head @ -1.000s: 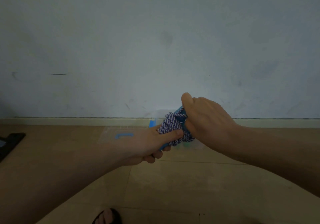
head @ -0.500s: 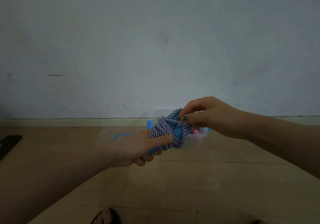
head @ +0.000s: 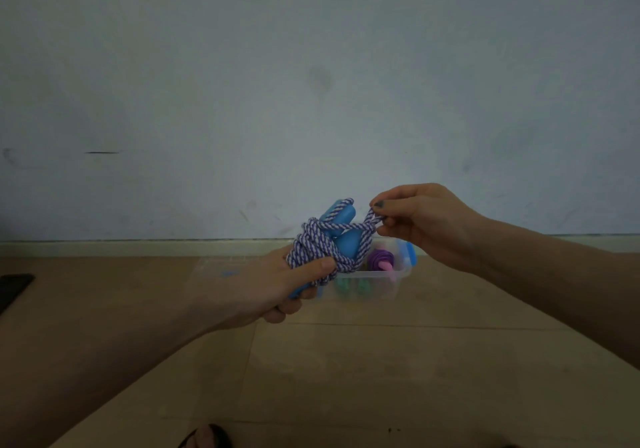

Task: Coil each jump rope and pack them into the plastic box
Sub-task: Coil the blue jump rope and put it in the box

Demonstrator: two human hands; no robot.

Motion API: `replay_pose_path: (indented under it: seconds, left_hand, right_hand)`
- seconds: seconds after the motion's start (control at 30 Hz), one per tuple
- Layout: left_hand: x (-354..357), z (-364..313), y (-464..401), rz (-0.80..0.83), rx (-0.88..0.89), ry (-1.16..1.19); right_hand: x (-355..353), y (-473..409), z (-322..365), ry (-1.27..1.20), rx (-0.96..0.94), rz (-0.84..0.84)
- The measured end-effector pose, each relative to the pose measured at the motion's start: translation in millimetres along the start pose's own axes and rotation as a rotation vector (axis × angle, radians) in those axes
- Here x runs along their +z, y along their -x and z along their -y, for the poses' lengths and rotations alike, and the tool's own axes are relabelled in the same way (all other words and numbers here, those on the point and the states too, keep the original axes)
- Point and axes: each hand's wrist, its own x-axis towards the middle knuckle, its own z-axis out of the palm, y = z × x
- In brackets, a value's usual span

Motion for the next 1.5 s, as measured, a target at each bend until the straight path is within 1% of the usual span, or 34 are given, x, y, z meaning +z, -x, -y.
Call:
replay_pose_path:
  seconds: [0.1, 0.17, 0.23, 0.33, 0.43, 0.5, 0.57, 0.67, 0.7, 0.73, 0.8, 0.87, 0.9, 0.97, 1.1, 1.2, 1.27, 1.33, 1.4, 1.43, 1.5]
  left_hand:
    - [2, 8, 2, -0.024, -0.022, -0.016]
    - [4, 14, 3, 0.009, -0.045, -0.017]
    - [7, 18, 3, 0.041, -0.064, -0.010]
    - [9, 16, 4, 0.041, -0.074, 0.003]
    - [9, 10, 3, 0.035, -0.077, 0.048]
    - [9, 6, 3, 0.026, -0.058, 0.035]
    - [10, 3, 3, -0.028, -0.010, -0.058]
    - [9, 4, -3, -0.151, 0.110, -0.355]
    - [8, 6, -5, -0.166, 0.135, -0.417]
    - [7, 8, -8, -0.148, 0.141, -0.422]
    - [5, 16, -11, -0.076, 0.125, -0.301]
    - [1, 21, -16, -0.055, 0.084, -0.212]
    - [-1, 23, -19, -0.051, 0.054, -0.176]
    - [-2, 24, -30, -0.035, -0.010, -0.115]
    - [-1, 23, -56, -0.040, -0.171, 0.035]
    - [-9, 21, -83, -0.107, -0.237, 0.138]
    - [-15, 16, -103, -0.142, -0.248, 0.230]
    - [-21, 13, -123, -0.156, -0.231, 0.296]
    - [-28, 16, -146, -0.162, -0.218, 0.272]
    - [-32, 21, -158, -0.160, -0.215, 0.214]
    - [-38, 33, -180, -0.172, -0.209, 0.058]
  right_hand:
    - [4, 1, -8, 0.060, 0.049, 0.097]
    - [6, 3, -13, 0.094, 0.119, 0.196]
    - [9, 5, -17, 0.152, 0.133, 0.232]
    - [11, 4, -16, 0.177, 0.065, 0.191]
    - [11, 3, -14, 0.048, 0.033, 0.102]
    - [11, -1, -13, -0.010, 0.022, 0.035]
    - [12, -4, -12, -0.009, 0.015, -0.016]
    - [10, -10, -15, 0.108, 0.012, -0.109]
    - [8, -12, -18, 0.141, 0.015, -0.142]
    - [8, -15, -21, 0.152, 0.024, -0.163]
    - [5, -20, -24, 0.093, 0.082, -0.128]
    - [3, -26, -25, 0.002, 0.144, -0.036]
    - [4, -29, -27, 0.001, 0.158, -0.003]
    - [8, -39, -34, 0.085, 0.176, 0.018]
    - [16, -68, -37, 0.260, 0.184, -0.100]
    - [14, -87, -32, 0.325, 0.244, -0.169]
    - [11, -96, -35, 0.324, 0.363, -0.099]
    - [11, -106, -44, 0.273, 0.480, 0.067]
    - [14, -119, -58, 0.156, 0.508, 0.180]
    - [16, -127, -66, 0.119, 0.491, 0.200]
    - [19, -145, -85, 0.084, 0.460, 0.165]
